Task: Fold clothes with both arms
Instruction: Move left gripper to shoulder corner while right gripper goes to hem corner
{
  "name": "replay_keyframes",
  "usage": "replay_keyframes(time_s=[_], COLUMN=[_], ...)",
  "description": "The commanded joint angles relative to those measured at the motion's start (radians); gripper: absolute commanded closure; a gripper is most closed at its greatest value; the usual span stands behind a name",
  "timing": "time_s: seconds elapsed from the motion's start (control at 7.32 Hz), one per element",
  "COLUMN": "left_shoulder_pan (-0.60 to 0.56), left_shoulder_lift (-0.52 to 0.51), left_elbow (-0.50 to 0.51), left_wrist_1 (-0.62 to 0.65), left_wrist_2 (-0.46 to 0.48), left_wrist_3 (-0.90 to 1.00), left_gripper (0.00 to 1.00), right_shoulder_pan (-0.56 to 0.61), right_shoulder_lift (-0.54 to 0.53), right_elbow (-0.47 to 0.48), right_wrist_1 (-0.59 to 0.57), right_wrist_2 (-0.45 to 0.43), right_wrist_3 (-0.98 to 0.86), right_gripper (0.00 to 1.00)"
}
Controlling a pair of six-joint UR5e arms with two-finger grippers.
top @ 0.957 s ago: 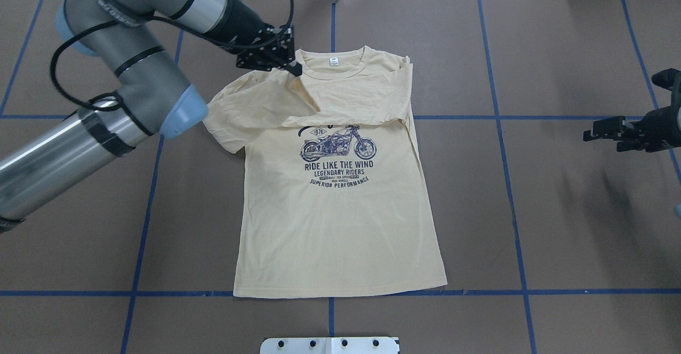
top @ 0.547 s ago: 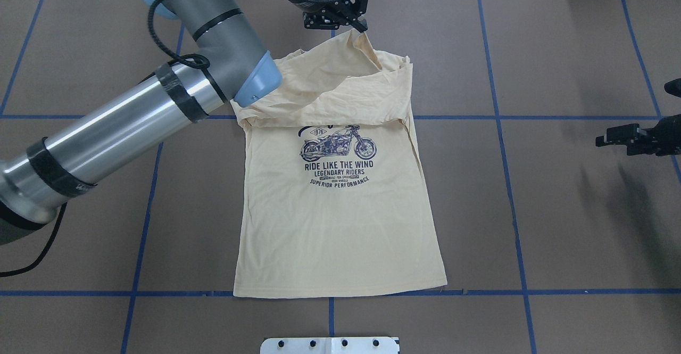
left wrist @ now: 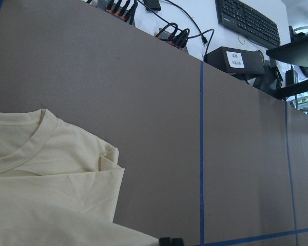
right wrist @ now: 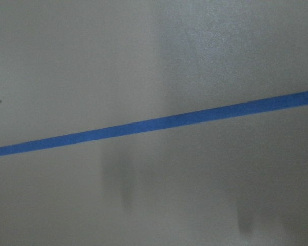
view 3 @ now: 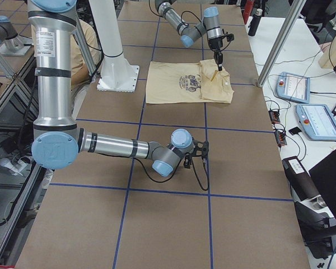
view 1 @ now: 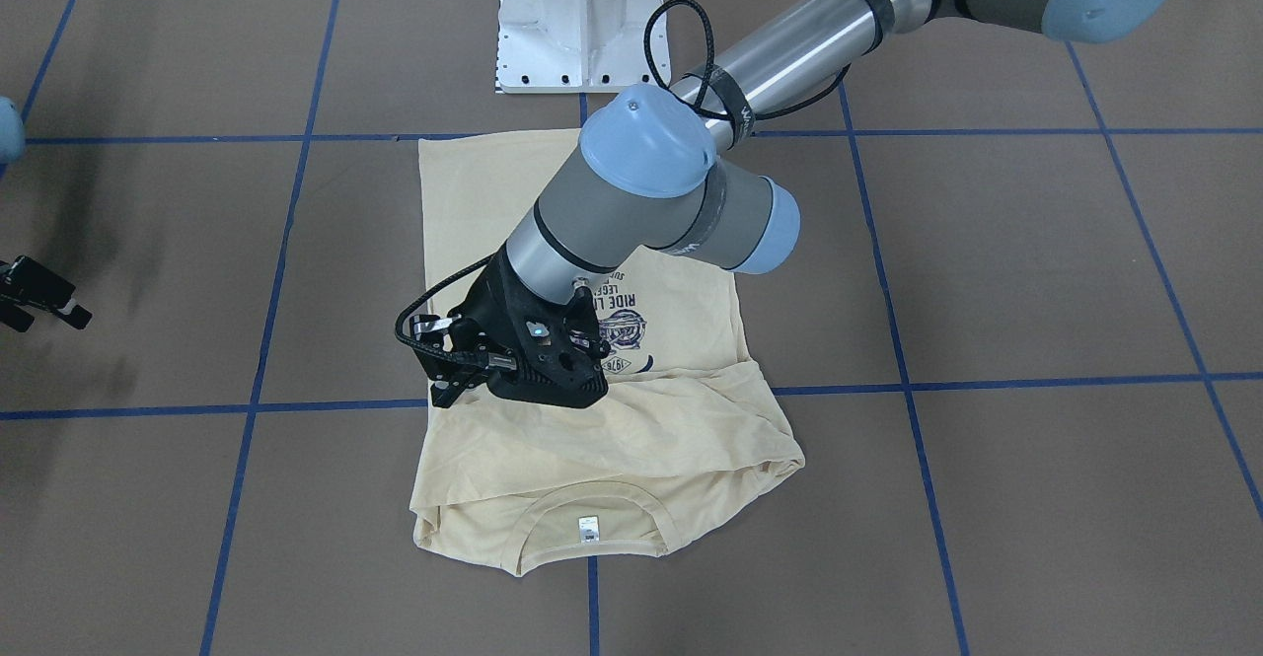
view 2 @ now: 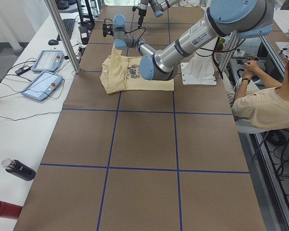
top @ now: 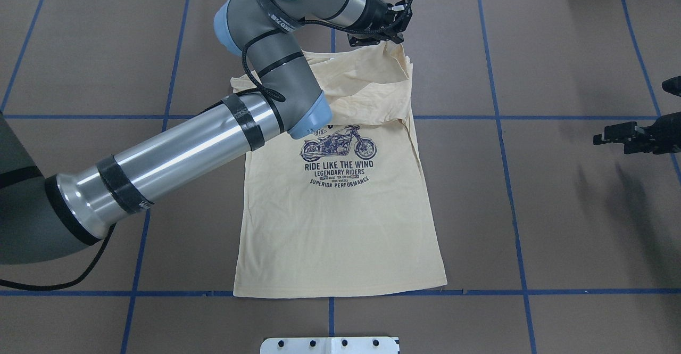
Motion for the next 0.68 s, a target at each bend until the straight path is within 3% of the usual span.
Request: replay_keyframes(time_s=[0.0,0.14,0.41,0.55], left_shoulder_pan=[0.046,0.048,0.054,0.054], left_shoulder_lift=[-0.021,-0.053,-0.072,-0.069], left_elbow=[0.077,0.126,0.166,0.165], left_wrist_1=[-0.072,-0.086,-0.105,-0.103], left_wrist_2=[0.083,0.093,0.126,0.123], left_wrist_3=[-0.001,-0.015,-0.042,-0.097], left_gripper=[0.68,0.45,0.27,0.27], right_shoulder_pan=[0.0,0.0,-0.009,-0.059], right_shoulder_lift=[0.001,0.001,0.001,0.021], right_elbow=[0.0,0.0,0.002,0.022], right_wrist_1=[0.0,0.0,0.002,0.006], right_wrist_2=[-0.001,-0.001,-0.001,-0.004], right_wrist_3=[0.003,0.003,0.006,0.058], right_gripper=[0.0,0.0,0.0,0.0])
